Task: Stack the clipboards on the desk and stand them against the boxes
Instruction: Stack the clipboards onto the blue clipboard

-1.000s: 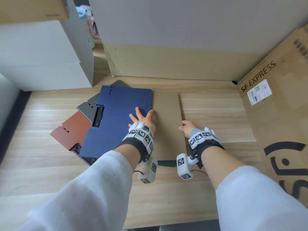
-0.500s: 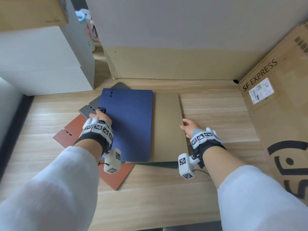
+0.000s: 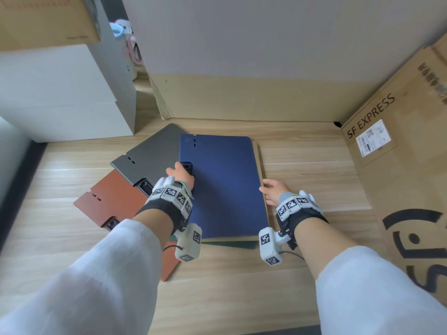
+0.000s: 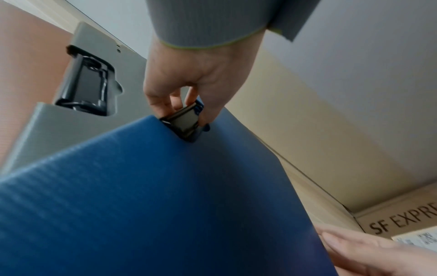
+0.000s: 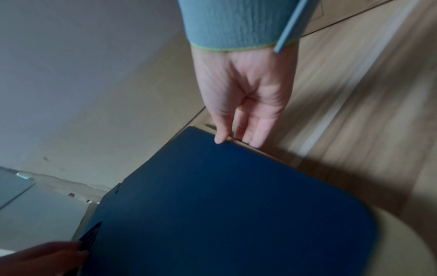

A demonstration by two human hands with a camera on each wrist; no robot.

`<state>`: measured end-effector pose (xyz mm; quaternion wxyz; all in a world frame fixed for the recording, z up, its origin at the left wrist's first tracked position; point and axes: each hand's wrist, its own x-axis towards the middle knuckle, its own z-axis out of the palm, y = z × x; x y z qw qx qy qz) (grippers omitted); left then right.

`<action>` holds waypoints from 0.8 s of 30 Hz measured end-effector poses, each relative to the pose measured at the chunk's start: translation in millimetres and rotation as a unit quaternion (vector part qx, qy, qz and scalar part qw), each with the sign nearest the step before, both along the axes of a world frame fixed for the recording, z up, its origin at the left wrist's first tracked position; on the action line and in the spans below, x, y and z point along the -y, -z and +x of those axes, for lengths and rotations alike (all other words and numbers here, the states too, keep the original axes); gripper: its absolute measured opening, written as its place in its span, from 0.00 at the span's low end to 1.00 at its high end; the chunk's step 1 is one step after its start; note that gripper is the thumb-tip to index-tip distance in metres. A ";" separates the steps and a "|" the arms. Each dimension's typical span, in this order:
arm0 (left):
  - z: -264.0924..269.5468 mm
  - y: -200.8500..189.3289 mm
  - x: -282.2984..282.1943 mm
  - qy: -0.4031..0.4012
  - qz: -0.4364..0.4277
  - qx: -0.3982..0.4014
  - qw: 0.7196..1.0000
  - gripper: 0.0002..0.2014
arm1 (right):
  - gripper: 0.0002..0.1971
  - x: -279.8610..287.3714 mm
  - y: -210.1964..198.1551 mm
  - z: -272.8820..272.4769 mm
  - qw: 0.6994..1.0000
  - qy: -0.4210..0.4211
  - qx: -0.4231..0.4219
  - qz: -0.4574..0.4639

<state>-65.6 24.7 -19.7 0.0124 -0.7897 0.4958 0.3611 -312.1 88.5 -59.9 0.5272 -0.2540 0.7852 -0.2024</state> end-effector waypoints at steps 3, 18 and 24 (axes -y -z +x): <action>-10.1 4.1 -4.5 0.019 -0.008 -0.002 1.000 0.24 | 0.26 -3.5 1.0 1.3 1.000 -0.001 -0.009 0.012; -22.5 10.9 -16.3 0.014 -0.010 0.071 0.997 0.20 | 0.28 -3.0 -20.8 16.6 0.991 -0.081 -0.086 0.067; 2.4 4.6 -22.2 -0.025 0.005 0.107 0.994 0.18 | 0.22 -5.7 -22.7 26.2 0.986 -0.092 -0.132 0.030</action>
